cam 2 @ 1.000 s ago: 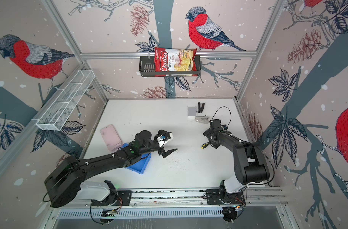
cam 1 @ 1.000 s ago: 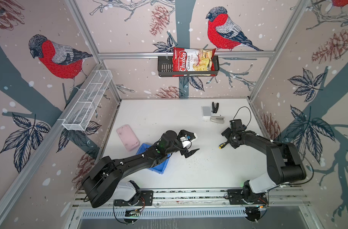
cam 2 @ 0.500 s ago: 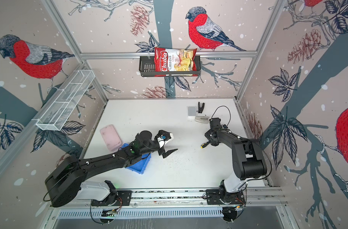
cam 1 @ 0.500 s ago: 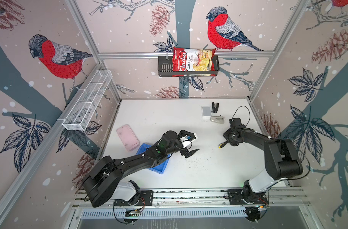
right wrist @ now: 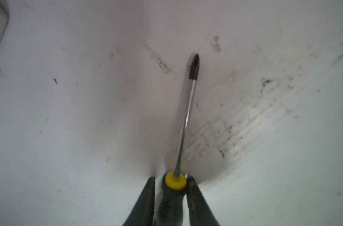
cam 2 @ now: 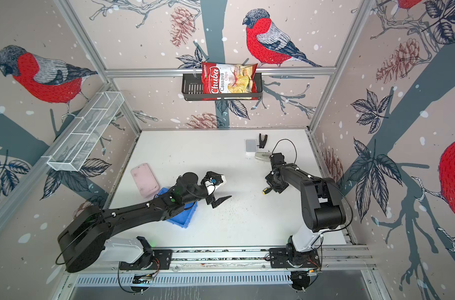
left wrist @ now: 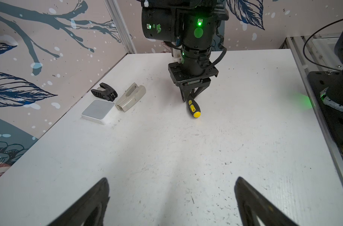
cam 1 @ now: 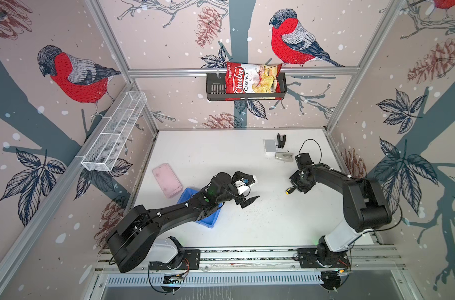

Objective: Put the screwdriver in the bin
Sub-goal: Pick up the screwdriver from the middle-right of the table.

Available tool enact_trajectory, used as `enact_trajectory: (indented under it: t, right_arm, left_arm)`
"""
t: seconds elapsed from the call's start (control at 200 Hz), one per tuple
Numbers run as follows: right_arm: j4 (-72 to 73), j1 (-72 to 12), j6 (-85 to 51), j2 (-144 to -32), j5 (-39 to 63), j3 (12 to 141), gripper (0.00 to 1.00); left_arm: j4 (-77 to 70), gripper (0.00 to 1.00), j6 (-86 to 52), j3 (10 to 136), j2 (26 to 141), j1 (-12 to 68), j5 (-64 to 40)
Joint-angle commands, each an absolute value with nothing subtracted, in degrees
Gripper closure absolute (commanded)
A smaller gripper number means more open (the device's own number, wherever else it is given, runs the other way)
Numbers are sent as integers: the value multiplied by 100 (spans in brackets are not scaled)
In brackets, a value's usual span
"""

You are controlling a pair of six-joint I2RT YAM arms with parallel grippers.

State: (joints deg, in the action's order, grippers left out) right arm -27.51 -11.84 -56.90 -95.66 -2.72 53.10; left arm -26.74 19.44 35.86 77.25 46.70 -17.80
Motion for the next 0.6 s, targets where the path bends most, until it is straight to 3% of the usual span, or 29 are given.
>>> enact_trajectory:
  t: [0.0, 0.455, 0.595]
  right_arm:
    - [-3014, -1157, -5669, -9638, -392, 5322, 75]
    - [-2886, -1116, -5209, -9320, -381, 5241, 99]
    - [-2856, -1184, -4832, -9147, -487, 5305, 100]
  left_arm:
    - [-2842, 2, 1960, 3577, 7693, 4674, -1761]
    - [-2955, 2, 1446, 3570, 7679, 4676, -1318]
    - [-3302, 2, 811, 3542, 7631, 4667, -997]
